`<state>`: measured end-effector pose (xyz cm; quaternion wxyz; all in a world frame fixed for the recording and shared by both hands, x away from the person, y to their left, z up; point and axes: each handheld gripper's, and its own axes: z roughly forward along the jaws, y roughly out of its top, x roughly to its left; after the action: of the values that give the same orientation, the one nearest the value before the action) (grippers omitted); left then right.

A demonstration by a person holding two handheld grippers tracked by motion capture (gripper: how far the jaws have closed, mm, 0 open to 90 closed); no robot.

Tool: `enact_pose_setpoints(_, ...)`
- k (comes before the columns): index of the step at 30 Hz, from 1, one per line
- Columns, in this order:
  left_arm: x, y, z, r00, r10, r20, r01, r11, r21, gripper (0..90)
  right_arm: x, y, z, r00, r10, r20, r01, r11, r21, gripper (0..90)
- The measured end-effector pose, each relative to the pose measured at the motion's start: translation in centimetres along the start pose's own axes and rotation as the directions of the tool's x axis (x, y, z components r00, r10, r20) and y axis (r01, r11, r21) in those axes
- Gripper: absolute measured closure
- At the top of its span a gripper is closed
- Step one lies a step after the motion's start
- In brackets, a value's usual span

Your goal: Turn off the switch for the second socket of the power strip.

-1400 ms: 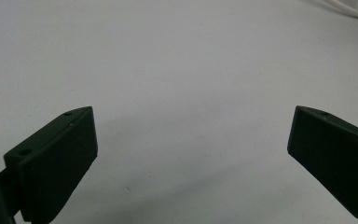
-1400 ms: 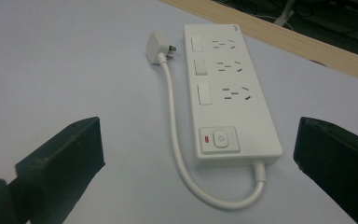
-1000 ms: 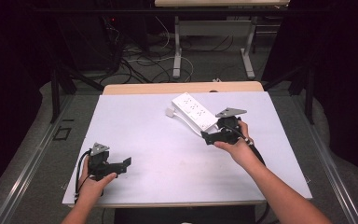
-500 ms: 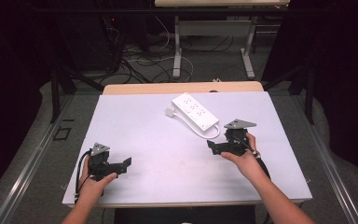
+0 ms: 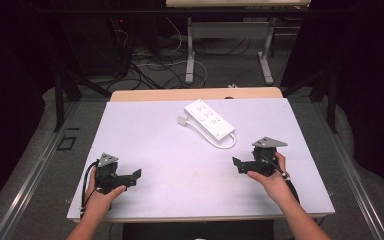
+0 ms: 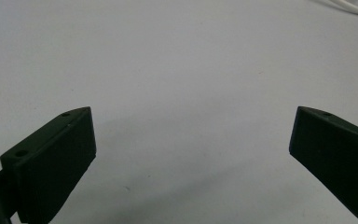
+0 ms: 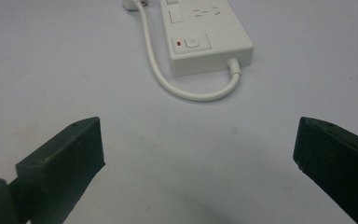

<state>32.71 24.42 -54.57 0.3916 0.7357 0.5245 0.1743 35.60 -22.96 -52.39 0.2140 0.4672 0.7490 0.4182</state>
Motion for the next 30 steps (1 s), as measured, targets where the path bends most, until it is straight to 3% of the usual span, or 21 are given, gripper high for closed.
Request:
enact_pose_setpoints(10,0.0,0.0,0.0,0.9999,0.01,0.002,-0.01,0.9999,0.0,0.4,-0.9,-1.7,-0.2,0.9994,0.025,0.024,-0.024,1.0,-0.004,1.9)
enact_pose_setpoints(30,0.0,0.0,0.0,0.9999,0.016,0.003,-0.016,0.9998,0.01,0.4,-1.8,-3.6,0.1,0.9978,-0.002,0.066,0.003,1.0,-0.014,2.7)
